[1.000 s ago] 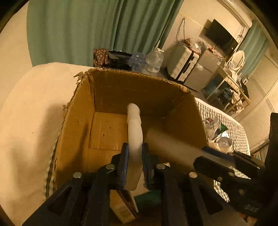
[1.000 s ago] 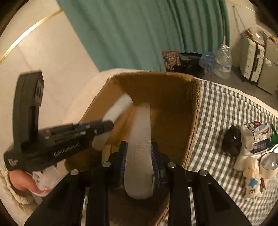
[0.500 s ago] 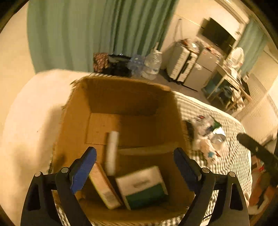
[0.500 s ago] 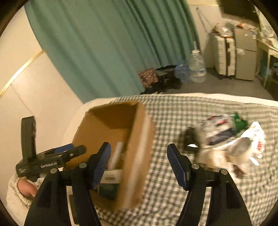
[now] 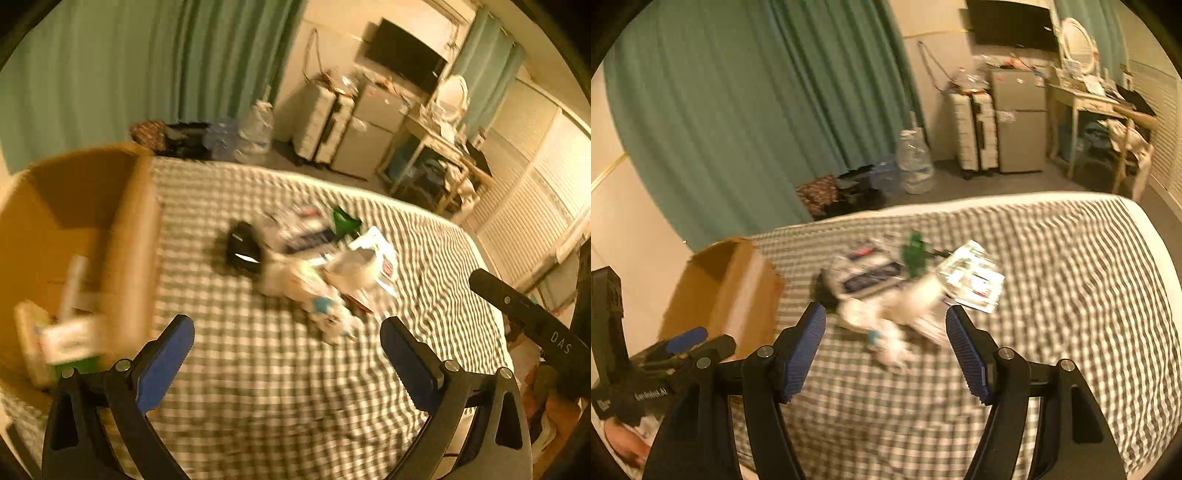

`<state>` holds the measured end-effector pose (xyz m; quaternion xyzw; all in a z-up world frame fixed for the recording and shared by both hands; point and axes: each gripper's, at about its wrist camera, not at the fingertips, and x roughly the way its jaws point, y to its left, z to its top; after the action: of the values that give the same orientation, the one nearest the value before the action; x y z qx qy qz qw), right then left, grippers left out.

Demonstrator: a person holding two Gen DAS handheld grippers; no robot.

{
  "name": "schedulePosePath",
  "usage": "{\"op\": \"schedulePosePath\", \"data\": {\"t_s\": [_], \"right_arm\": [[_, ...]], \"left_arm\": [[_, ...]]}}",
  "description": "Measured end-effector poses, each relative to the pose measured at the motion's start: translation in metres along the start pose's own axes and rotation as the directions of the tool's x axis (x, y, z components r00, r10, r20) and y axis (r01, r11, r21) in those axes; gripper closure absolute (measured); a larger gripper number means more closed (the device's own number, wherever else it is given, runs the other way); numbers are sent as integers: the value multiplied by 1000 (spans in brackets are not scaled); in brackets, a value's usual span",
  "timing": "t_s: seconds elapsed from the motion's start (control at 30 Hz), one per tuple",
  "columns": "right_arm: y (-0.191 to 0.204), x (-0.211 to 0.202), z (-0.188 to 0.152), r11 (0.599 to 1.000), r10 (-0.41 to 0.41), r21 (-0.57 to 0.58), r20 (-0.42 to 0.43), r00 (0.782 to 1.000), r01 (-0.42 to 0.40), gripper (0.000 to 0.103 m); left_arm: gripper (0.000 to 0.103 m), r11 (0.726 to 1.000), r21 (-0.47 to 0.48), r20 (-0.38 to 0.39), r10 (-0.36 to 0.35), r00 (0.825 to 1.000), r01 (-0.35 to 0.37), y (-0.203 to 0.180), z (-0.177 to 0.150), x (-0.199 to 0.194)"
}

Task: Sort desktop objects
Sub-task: 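Move both open tools back over the remaining items on the bed, then grasp the white plush toy with the left tool while the right grasps the clear swab tub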

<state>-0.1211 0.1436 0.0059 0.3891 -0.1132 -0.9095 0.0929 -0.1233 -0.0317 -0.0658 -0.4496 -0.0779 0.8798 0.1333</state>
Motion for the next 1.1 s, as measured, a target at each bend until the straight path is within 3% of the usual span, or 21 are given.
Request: {"op": "schedulePosePath", "data": {"t_s": [0.37, 0.5, 0.6, 0.63, 0.7, 0.73, 0.87, 0.97, 1.1], "right_arm": [[-80, 58, -25, 989, 22, 149, -93, 995, -8, 35], [-88, 70, -28, 997, 32, 74, -106, 994, -24, 35], [-84, 74, -29, 997, 60, -43, -88, 994, -64, 35], [-80, 76, -28, 993, 71, -87, -83, 994, -79, 35], [-73, 84, -25, 983, 96, -146, -88, 992, -108, 35], [-71, 91, -23, 979, 118, -156, -110, 987, -134, 35], [-61, 121, -12, 963, 143, -210, -146, 979, -172, 35], [-50, 145, -7, 947, 158, -246, -206, 966, -207, 35], [-31, 176, -9, 924, 139, -317, -239, 961, -212, 22]], "left_arm": [[0, 997, -71, -185, 16, 983, -29, -44, -39, 126], [0, 996, -66, -217, 37, 976, -53, -45, -34, 154], [0, 997, -68, -213, 8, 977, -23, -42, -27, 165], [2, 998, -64, -215, 0, 977, -14, -39, -25, 168], [24, 998, -55, -229, 1, 973, -14, -34, -23, 173], [48, 997, -70, -219, 8, 976, -24, -30, -23, 170], [48, 985, -171, -181, -20, 983, -12, -4, -31, 150], [49, 986, -163, -170, 15, 985, -43, 11, -36, 133], [50, 982, -178, -167, 29, 985, -59, 33, -33, 118]]}}
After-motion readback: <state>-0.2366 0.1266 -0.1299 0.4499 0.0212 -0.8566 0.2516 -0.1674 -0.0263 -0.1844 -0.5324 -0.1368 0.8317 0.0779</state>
